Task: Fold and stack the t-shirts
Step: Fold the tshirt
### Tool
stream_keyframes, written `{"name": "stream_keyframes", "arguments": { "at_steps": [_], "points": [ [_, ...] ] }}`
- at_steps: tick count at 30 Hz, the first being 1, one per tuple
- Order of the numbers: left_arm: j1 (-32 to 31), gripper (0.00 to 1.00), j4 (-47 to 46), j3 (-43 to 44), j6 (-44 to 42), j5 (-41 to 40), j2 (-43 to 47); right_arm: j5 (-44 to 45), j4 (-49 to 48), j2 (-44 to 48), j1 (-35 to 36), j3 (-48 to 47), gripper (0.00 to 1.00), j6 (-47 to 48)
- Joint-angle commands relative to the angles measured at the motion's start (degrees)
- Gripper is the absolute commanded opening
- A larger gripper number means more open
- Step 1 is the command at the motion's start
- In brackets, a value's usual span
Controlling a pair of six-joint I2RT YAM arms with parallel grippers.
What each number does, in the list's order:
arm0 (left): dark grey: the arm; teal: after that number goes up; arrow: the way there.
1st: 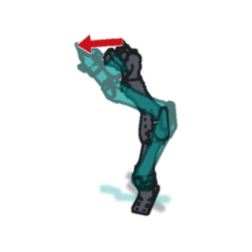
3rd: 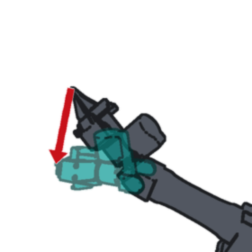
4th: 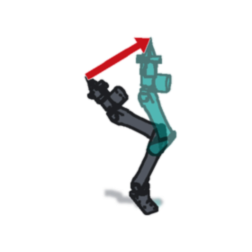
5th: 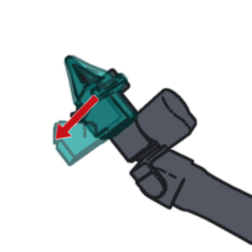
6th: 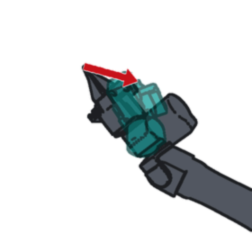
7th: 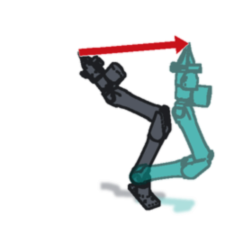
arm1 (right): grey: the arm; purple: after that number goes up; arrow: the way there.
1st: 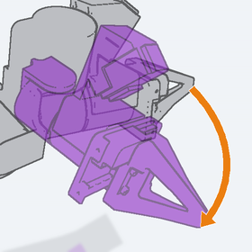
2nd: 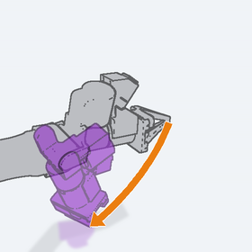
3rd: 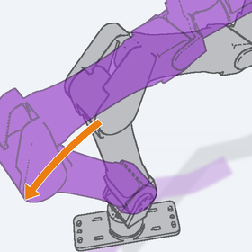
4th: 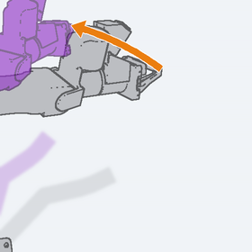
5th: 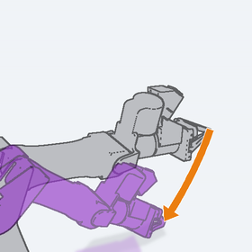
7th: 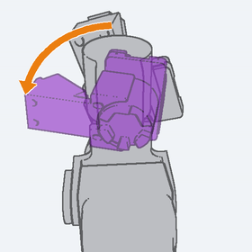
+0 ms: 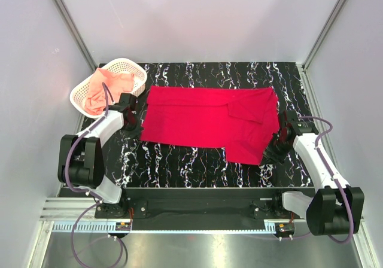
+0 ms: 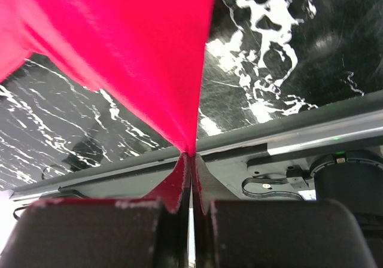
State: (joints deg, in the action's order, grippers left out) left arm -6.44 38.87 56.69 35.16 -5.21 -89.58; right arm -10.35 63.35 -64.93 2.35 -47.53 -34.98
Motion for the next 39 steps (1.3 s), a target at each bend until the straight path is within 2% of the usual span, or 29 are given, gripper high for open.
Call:
{"name": "stream_keyframes", "arguments": {
  "at_steps": [1, 11, 24, 31, 39],
  "points": [
    [0.2, 0.0, 2.1, 3.0, -1.4, -2.2, 2.0, 0.2, 0.8, -2.0, 0.2, -5.4, 0.0, 2.1],
    [0.1, 0.0, 4.7, 12.4, -2.1, -2.2, -2.1, 0.6, -0.2, -9.5, 0.2, -15.9, 0.0, 4.6],
    [0.1, 0.0, 8.9, 29.8, -3.6, -2.8, -15.4, 0.3, -0.1, -29.8, 0.2, -42.8, 0.0, 7.0],
    [0.2, 0.0, 10.7, 37.5, -4.0, -3.1, -22.1, -1.4, -0.3, -39.3, 0.1, -52.8, 0.0, 7.9],
    [0.3, 0.0, 12.1, 41.9, -4.1, -4.2, -27.0, -3.9, 0.1, -48.2, -0.2, -64.4, 0.0, 9.1]
  ]
}}
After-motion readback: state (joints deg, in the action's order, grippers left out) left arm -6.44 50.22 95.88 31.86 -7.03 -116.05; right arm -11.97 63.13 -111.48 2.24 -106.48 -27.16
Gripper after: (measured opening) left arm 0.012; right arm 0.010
